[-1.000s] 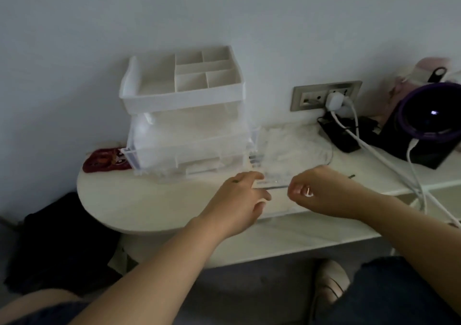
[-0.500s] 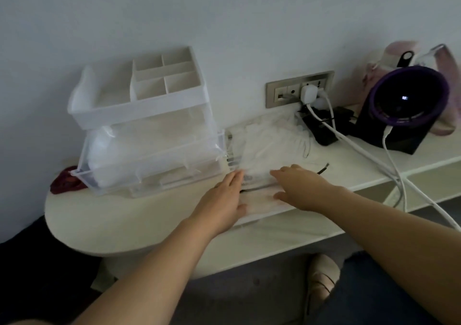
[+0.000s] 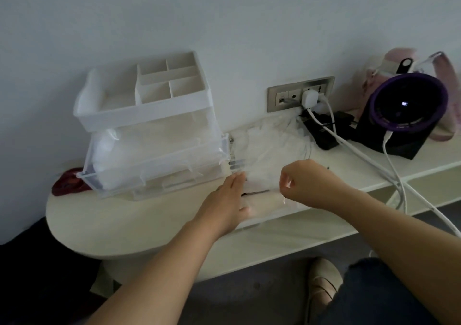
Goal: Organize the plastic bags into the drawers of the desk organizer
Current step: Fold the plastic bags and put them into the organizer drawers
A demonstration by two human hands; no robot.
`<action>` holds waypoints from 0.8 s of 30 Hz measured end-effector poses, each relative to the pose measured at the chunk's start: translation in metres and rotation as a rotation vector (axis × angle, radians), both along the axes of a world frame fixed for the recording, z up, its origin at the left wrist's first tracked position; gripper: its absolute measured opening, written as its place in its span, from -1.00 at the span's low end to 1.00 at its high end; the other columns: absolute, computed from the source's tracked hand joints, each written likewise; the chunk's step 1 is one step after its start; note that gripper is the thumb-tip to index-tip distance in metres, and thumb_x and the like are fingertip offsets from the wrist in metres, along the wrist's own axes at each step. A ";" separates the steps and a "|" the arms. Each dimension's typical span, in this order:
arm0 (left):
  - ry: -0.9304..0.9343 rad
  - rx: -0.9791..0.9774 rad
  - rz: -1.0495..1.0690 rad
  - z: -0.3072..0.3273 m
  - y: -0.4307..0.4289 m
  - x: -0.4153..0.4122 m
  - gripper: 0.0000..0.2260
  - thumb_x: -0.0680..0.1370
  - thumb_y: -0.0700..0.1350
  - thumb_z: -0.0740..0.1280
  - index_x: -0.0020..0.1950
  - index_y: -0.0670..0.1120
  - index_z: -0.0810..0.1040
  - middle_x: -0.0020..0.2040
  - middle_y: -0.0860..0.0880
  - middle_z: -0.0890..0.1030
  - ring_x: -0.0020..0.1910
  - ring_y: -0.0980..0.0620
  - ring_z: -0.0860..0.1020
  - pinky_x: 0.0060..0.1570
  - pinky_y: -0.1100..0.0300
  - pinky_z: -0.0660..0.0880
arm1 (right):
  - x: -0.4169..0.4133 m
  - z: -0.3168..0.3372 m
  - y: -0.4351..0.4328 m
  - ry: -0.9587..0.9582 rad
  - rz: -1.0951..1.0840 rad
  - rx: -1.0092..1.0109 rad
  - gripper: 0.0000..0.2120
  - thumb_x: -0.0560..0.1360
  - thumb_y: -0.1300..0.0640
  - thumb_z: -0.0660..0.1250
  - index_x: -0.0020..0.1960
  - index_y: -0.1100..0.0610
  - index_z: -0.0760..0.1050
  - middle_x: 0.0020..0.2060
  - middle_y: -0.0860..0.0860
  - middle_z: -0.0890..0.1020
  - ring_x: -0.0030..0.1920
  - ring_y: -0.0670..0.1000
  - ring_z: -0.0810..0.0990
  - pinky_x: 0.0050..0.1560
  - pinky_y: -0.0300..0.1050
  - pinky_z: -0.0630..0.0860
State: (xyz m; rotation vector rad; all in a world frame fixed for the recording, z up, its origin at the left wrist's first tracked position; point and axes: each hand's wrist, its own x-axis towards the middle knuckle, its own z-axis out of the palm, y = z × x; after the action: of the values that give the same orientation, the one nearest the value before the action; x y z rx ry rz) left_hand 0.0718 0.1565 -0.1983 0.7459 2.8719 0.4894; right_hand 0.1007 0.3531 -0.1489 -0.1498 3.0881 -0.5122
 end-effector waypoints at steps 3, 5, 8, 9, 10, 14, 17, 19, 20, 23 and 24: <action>0.003 0.013 0.010 0.000 0.000 0.000 -0.36 0.53 0.00 0.24 0.53 -0.01 0.02 0.53 0.02 0.09 0.40 -0.07 0.30 0.24 0.10 0.32 | -0.001 0.007 0.012 -0.119 -0.030 -0.219 -0.94 0.40 0.09 0.40 -0.24 0.06 0.59 -0.34 -0.13 0.60 -0.28 -0.18 0.56 -0.26 -0.29 0.45; 0.008 0.057 0.020 0.000 0.000 0.001 -0.38 0.53 -0.01 0.27 0.52 0.00 0.06 0.53 0.01 0.11 0.43 -0.04 0.25 0.32 0.11 0.27 | -0.002 0.014 0.019 -0.281 -0.092 -0.557 -0.90 0.43 0.13 0.41 -0.25 0.12 0.59 -0.35 -0.06 0.64 -0.35 -0.16 0.57 -0.26 -0.26 0.45; -0.011 0.171 0.049 0.005 -0.004 0.011 -0.39 0.55 0.00 0.29 0.53 0.04 0.07 0.53 0.07 0.07 0.49 0.08 0.12 0.40 0.22 0.10 | 0.000 0.025 0.023 -0.410 -0.139 -1.171 -0.83 0.51 0.27 0.27 -0.24 0.20 0.55 -0.32 0.07 0.61 -0.36 -0.07 0.56 -0.22 -0.17 0.46; -0.008 0.200 0.048 0.010 -0.006 0.015 -0.40 0.55 0.01 0.29 0.52 0.04 0.09 0.52 0.08 0.08 0.49 0.11 0.11 0.38 0.28 0.06 | 0.002 0.029 0.022 -0.422 -0.127 -1.321 -0.84 0.50 0.27 0.23 -0.23 0.20 0.52 -0.34 0.07 0.59 -0.38 -0.06 0.54 -0.23 -0.18 0.45; -0.004 0.217 0.042 0.016 -0.009 0.020 -0.42 0.56 0.02 0.29 0.51 0.05 0.13 0.51 0.09 0.10 0.48 0.14 0.12 0.35 0.34 0.05 | 0.005 0.033 0.020 -0.435 -0.107 -1.434 -0.88 0.48 0.25 0.22 -0.21 0.20 0.49 -0.37 0.05 0.56 -0.39 -0.05 0.53 -0.26 -0.19 0.45; 0.068 0.329 -0.015 0.056 -0.026 0.044 -0.61 0.55 0.02 0.30 0.38 0.11 0.38 0.33 0.21 0.38 0.27 0.33 0.35 0.15 0.54 0.19 | 0.016 0.047 0.005 -0.458 -0.059 -1.728 -0.84 0.38 0.18 0.19 -0.33 0.17 0.48 -0.39 0.00 0.52 -0.41 -0.07 0.49 -0.27 -0.22 0.47; 0.195 0.467 -0.052 0.094 -0.045 0.062 -0.74 0.55 -0.10 0.32 0.23 0.06 0.53 0.07 0.29 0.51 0.07 0.38 0.48 0.03 0.60 0.32 | 0.021 0.060 -0.011 -0.390 -0.056 -1.871 -0.87 0.34 0.18 0.15 -0.37 0.12 0.40 -0.41 -0.03 0.48 -0.38 -0.08 0.42 -0.16 -0.20 0.37; 0.349 0.517 -0.057 0.113 -0.062 0.067 -0.78 0.53 -0.15 0.32 0.16 0.01 0.58 0.01 0.24 0.56 0.00 0.34 0.53 0.02 0.53 0.39 | 0.021 0.070 -0.021 -0.307 -0.030 -1.927 -0.88 0.29 0.18 0.16 -0.40 0.12 0.42 -0.40 -0.04 0.47 -0.39 -0.08 0.43 -0.16 -0.20 0.36; 0.432 0.521 -0.034 0.120 -0.071 0.066 -0.79 0.53 -0.15 0.31 0.14 -0.01 0.59 0.00 0.20 0.58 -0.01 0.33 0.53 0.02 0.51 0.41 | 0.019 0.074 -0.025 -0.258 -0.013 -1.944 -0.86 0.28 0.19 0.17 -0.44 0.11 0.41 -0.38 -0.03 0.46 -0.38 -0.08 0.43 -0.18 -0.20 0.37; 0.605 0.460 0.099 0.132 -0.101 0.054 -0.79 0.52 -0.17 0.33 0.14 -0.07 0.59 0.04 0.09 0.59 0.05 0.20 0.53 0.10 0.34 0.41 | 0.008 0.090 -0.043 -0.032 -0.094 -1.956 -0.84 0.42 0.24 0.16 -0.32 0.12 0.39 -0.31 -0.01 0.47 -0.32 -0.05 0.46 -0.19 -0.20 0.42; 0.634 0.405 0.143 0.132 -0.107 0.048 -0.78 0.50 -0.18 0.36 0.14 -0.09 0.59 0.06 0.04 0.59 0.08 0.09 0.53 0.14 0.22 0.40 | 0.004 0.096 -0.046 0.079 -0.167 -1.928 -0.84 0.47 0.24 0.17 -0.27 0.12 0.40 -0.31 -0.01 0.49 -0.31 -0.05 0.49 -0.21 -0.21 0.45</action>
State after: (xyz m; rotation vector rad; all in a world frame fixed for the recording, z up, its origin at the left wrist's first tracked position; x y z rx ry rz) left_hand 0.1199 0.0499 -0.0666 0.8861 3.4759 1.0438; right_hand 0.1048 0.3067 -0.0526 0.1137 1.4193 -2.9824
